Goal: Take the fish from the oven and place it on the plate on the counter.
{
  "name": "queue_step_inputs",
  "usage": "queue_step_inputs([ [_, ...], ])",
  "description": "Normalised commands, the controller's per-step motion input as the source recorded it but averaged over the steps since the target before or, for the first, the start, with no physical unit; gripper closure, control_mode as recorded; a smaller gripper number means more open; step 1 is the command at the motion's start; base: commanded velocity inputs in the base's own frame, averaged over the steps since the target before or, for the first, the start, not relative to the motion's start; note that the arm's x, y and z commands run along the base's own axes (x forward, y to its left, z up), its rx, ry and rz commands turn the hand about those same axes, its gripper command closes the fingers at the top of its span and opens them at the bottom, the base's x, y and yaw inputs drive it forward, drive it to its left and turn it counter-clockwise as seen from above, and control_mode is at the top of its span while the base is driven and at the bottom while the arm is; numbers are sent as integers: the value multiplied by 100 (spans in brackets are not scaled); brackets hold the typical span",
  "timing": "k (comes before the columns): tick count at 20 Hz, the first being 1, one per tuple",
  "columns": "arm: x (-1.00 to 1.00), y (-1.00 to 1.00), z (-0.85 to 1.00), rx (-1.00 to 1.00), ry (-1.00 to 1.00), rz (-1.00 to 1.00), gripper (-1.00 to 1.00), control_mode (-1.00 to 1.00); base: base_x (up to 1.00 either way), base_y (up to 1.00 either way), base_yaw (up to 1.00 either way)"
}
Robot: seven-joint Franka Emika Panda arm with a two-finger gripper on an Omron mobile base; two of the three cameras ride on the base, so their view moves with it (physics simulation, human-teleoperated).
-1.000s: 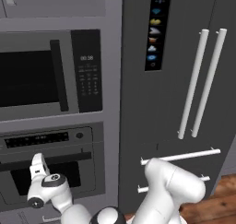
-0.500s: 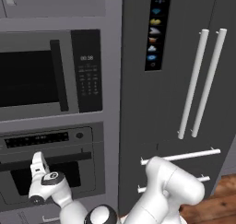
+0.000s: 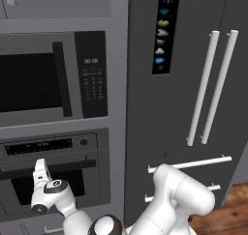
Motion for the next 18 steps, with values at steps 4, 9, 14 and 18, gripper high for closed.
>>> queue_step_inputs([
  [4,-45,34,-6,0,-8,0,100,-100,0,0,0],
  [9,-97,52,-19,0,-12,0,100,-100,0,0,0],
  [14,-100,54,-51,0,-9,0,100,-100,0,0,0],
  [18,-100,25,-96,0,0,0,100,-100,0,0,0],
])
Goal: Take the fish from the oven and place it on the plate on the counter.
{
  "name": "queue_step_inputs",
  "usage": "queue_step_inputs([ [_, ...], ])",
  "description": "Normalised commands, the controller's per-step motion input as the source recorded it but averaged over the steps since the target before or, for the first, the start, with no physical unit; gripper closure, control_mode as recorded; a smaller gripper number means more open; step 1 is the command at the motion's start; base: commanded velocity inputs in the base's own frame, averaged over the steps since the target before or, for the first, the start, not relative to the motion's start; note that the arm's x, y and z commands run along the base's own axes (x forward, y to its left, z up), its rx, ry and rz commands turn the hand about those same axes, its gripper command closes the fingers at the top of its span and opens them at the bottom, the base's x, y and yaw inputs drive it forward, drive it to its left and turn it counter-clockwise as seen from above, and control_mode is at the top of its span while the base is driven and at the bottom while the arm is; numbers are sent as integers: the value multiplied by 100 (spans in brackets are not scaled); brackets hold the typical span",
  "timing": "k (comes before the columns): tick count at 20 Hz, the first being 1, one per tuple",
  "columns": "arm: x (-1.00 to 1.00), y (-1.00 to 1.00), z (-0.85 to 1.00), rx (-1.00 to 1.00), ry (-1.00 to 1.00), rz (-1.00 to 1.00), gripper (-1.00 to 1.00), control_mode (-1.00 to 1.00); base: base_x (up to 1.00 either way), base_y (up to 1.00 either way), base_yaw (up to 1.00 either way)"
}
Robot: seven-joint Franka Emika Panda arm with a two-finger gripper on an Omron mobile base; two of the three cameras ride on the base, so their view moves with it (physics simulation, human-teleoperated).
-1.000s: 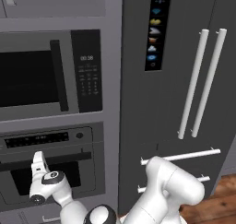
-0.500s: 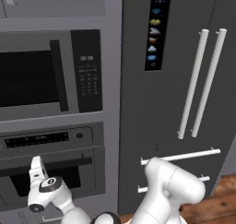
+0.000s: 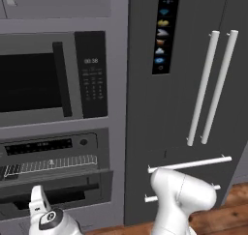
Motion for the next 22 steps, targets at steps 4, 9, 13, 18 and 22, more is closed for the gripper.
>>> queue_step_inputs([
  [4,-100,24,-100,0,1,0,100,-100,0,0,0],
  [9,-100,29,-100,0,7,0,100,-100,0,0,0],
  [13,-100,43,-100,-2,15,0,-100,-100,0,0,0],
  [18,-100,37,-100,-1,26,0,-100,-100,0,0,0],
  [22,-100,9,-86,8,49,0,-100,-100,0,0,0],
])
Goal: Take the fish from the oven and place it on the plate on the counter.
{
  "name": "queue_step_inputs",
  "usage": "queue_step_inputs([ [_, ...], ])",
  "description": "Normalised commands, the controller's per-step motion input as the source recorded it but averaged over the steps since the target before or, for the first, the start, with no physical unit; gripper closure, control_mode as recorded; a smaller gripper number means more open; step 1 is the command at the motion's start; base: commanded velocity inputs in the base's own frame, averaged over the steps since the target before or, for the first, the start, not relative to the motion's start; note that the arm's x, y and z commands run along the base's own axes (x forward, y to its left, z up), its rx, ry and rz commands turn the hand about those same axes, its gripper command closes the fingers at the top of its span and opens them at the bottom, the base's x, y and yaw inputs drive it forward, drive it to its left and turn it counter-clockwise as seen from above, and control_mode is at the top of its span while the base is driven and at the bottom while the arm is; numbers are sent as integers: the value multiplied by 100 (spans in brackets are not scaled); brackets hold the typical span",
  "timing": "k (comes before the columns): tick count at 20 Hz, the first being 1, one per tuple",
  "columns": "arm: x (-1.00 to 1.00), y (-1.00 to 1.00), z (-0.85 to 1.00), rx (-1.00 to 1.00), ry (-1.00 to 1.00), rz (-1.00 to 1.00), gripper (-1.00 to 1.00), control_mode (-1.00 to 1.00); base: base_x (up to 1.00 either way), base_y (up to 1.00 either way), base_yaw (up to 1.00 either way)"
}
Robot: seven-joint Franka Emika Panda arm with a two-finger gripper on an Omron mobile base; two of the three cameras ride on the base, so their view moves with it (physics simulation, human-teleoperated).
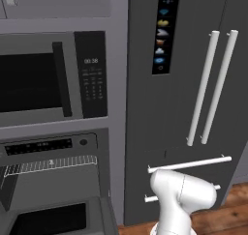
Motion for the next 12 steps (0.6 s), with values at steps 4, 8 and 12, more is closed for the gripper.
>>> queue_step_inputs([
  [4,-100,12,-67,11,54,1,-100,-100,0,0,0],
  [8,-100,8,38,22,16,5,-100,-100,0,0,0],
  [12,-77,1,100,32,13,5,-100,-100,0,0,0],
])
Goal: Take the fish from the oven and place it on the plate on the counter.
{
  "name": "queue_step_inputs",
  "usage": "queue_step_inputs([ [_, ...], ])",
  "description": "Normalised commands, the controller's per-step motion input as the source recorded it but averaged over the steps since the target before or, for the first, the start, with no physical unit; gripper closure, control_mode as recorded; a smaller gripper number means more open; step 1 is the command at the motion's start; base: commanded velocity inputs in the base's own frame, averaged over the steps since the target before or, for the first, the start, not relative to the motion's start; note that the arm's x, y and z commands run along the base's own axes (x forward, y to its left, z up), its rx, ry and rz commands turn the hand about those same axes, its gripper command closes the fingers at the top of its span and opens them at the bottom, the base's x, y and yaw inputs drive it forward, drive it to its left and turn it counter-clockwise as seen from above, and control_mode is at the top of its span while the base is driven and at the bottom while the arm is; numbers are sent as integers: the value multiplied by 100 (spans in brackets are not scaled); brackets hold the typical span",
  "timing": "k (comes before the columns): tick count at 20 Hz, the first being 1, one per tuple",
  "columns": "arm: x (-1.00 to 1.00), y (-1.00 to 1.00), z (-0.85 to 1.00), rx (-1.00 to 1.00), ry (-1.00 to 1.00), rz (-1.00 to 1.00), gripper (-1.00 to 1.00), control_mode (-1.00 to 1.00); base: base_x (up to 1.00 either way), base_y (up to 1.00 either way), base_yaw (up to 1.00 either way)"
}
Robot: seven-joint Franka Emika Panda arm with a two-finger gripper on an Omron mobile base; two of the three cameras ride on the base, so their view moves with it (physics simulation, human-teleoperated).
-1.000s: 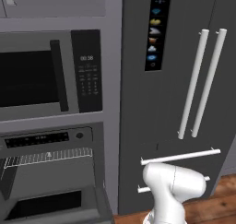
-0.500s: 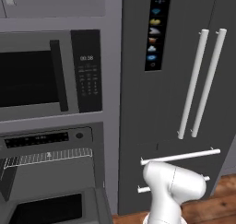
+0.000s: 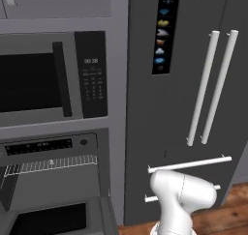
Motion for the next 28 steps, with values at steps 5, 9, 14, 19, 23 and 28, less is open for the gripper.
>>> queue_step_inputs([
  [5,-9,0,100,30,4,5,-100,-100,0,0,0],
  [9,1,-8,100,22,0,2,-100,-100,0,0,0],
  [14,31,-25,100,17,0,0,-100,-100,0,0,0],
  [19,74,-22,100,18,0,0,-100,-100,0,0,0],
  [23,76,-13,100,22,0,0,-100,-100,0,0,0],
  [28,100,-1,91,15,0,0,-100,-100,0,0,0],
])
